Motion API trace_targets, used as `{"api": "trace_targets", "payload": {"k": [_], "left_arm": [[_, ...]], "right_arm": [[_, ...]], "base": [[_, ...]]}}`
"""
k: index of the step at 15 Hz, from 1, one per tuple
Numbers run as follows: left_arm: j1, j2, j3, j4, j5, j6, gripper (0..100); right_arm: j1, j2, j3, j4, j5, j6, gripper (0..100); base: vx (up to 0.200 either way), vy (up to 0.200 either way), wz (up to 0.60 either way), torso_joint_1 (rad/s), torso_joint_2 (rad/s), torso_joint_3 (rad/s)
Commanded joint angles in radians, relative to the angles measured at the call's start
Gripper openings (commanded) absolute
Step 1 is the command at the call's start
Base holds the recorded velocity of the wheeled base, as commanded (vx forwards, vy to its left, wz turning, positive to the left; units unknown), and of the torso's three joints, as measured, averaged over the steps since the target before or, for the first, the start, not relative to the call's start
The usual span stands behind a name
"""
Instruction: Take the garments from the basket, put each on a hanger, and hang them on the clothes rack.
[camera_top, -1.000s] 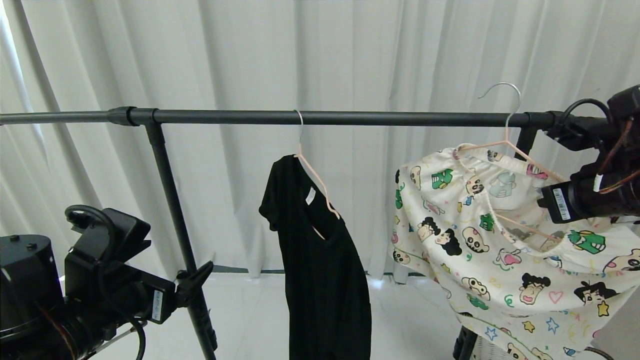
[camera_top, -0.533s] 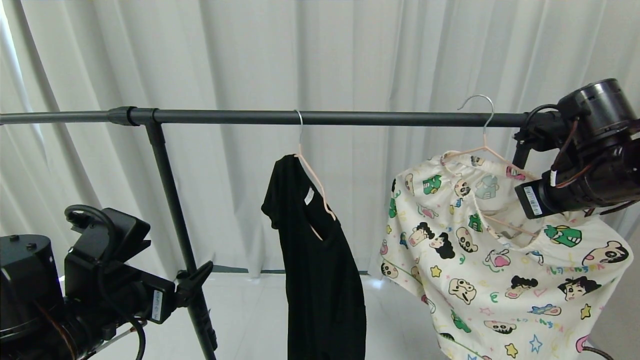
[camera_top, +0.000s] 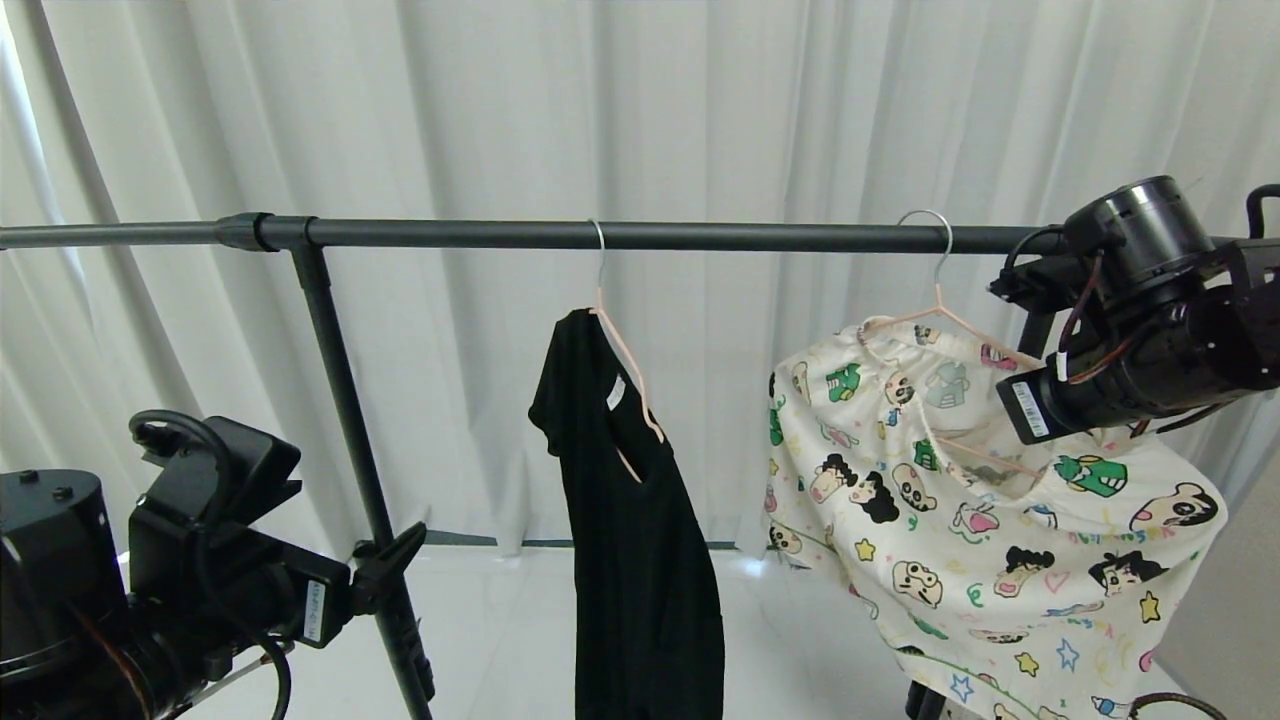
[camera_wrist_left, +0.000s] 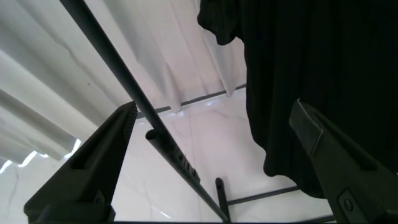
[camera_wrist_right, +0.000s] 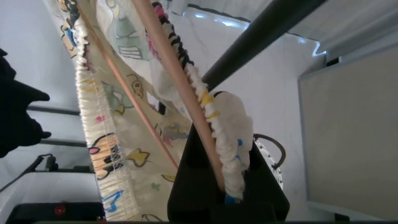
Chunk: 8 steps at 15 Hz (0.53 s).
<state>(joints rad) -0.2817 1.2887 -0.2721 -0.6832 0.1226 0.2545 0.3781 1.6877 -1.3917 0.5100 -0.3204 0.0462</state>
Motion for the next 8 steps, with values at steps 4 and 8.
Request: {"api": "trace_targets", "payload": {"k": [4, 8], "left_arm": [[0.015, 0.001, 0.001, -0.001, 0.000, -0.009, 100], [0.075, 0.001, -0.001, -0.001, 0.000, -0.009, 100]], "right_arm": [[0.007, -0.039, -0.001, 0.001, 0.000, 0.055, 100], [0.008, -0.201, -0.004, 0.022, 0.004, 0.086, 100]], "base": [[0.000, 0.000, 0.00, 0.000, 0.00, 0.000], [0.000, 0.000, 0.00, 0.000, 0.00, 0.000]]}}
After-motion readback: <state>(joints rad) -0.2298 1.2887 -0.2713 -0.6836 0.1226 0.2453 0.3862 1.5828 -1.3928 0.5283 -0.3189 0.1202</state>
